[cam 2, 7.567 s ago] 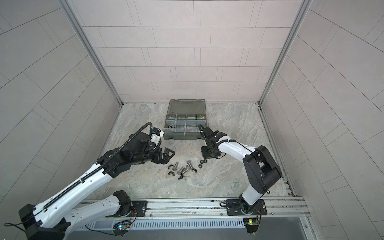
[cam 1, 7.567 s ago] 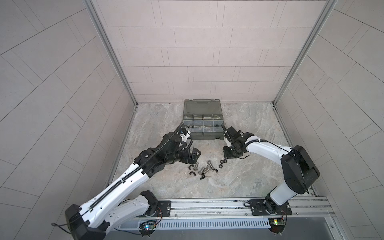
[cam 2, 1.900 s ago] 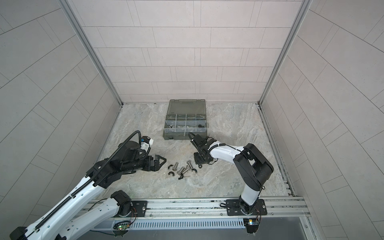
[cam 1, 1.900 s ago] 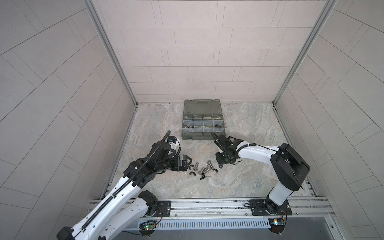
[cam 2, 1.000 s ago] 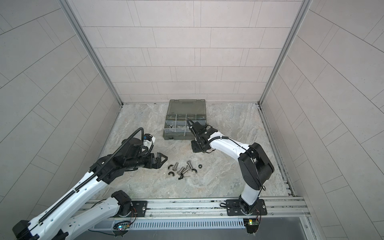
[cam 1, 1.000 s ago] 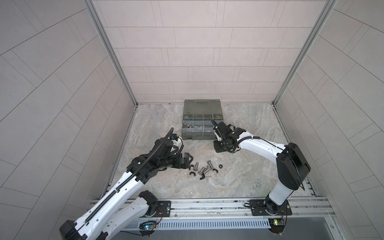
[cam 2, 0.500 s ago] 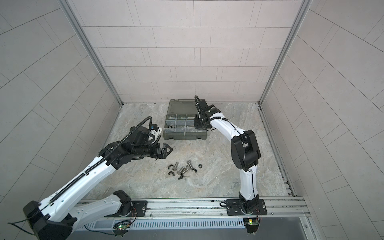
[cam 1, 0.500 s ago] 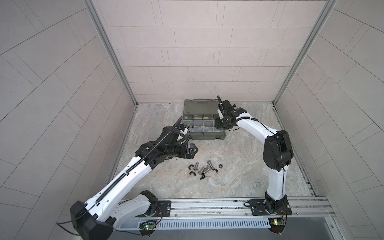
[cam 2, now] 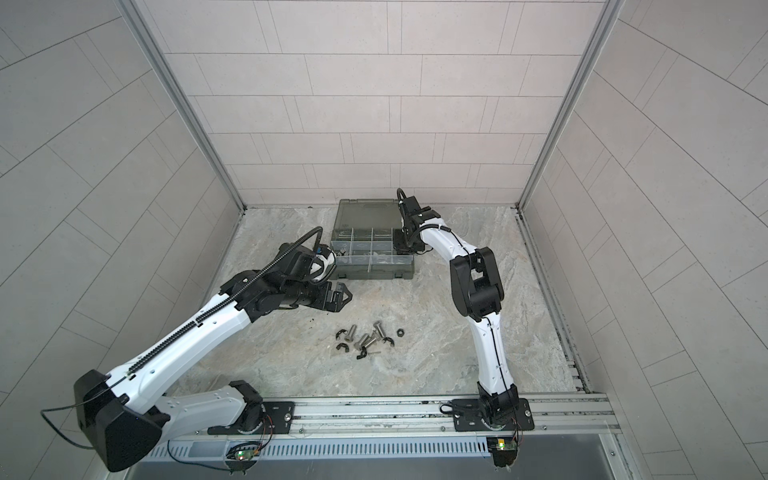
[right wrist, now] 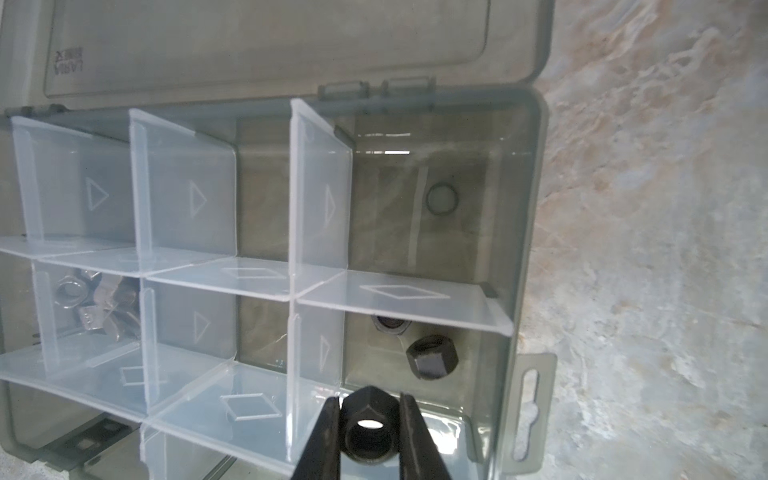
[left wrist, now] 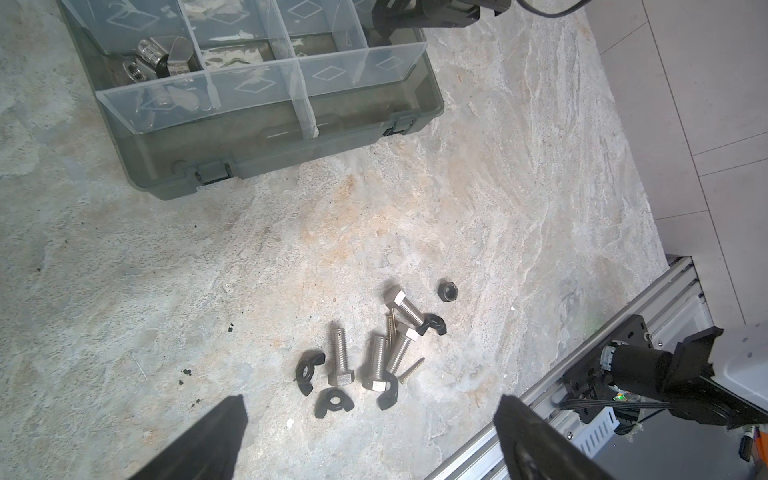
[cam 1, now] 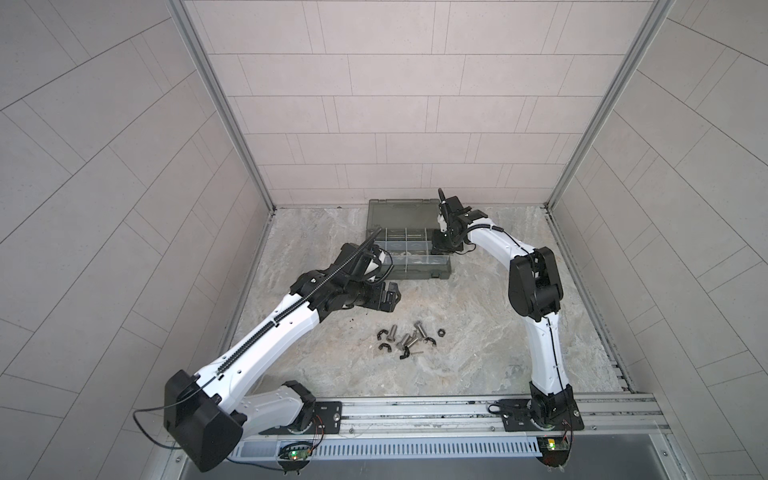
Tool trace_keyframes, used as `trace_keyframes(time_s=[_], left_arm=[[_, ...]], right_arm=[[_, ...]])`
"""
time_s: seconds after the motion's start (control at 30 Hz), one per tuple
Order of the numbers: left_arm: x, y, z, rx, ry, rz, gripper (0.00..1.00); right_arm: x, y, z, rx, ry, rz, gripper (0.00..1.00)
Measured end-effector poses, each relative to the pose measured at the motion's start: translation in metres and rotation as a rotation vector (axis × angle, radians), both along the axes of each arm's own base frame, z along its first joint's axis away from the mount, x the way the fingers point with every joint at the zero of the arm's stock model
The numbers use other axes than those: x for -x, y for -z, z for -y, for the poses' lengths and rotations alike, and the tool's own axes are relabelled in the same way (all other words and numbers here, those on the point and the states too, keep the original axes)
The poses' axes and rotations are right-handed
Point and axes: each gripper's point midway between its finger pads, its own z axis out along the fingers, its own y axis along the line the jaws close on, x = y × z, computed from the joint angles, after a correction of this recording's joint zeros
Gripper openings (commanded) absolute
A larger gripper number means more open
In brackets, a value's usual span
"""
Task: Sort the screws and nuts into containers
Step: 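Carry the hex nut with the right gripper over the hex nut compartment, then open the right gripper over the compartment, then lower it back to the pile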
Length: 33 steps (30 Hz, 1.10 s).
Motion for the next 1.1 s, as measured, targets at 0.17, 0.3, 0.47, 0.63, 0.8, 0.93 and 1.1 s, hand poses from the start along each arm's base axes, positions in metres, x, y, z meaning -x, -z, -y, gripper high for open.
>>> trace_keyframes(time_s=[0.17,0.3,0.47,0.63,0.8,0.93,1.1], left_arm=[[-0.001,0.003,0.001,-0.003,0.004,-0.009,1.0],[-0.001,0.003,0.001,0.002,0.005,-0.012,1.0],[0.004,-0.003,0.0,0.026,0.006,0.003,1.0],[0.025,-0.001,-0.002,0.091,0.025,-0.014,1.0],[0.046,0.004,-0.005,0.147,0.036,-0.045,1.0],[0.056,-0.002,-0.011,0.182,0.033,-0.019,1.0],[0.062,0.0,-0.014,0.194,0.025,-0.017,1.0]], right_arm=[[-0.001,0.006,0.004,-0.006,-0.001,-0.014,0.36],[0.003,0.009,0.005,-0.011,-0.003,-0.019,0.4],[0.029,-0.005,0.012,-0.01,-0.006,-0.017,0.4],[0.085,-0.05,0.013,-0.025,-0.036,0.046,0.4],[0.155,-0.066,0.001,-0.025,-0.117,0.08,0.4],[0.205,-0.044,-0.004,0.015,-0.178,0.038,0.4],[0.25,-0.01,0.002,0.068,-0.209,-0.025,0.4]])
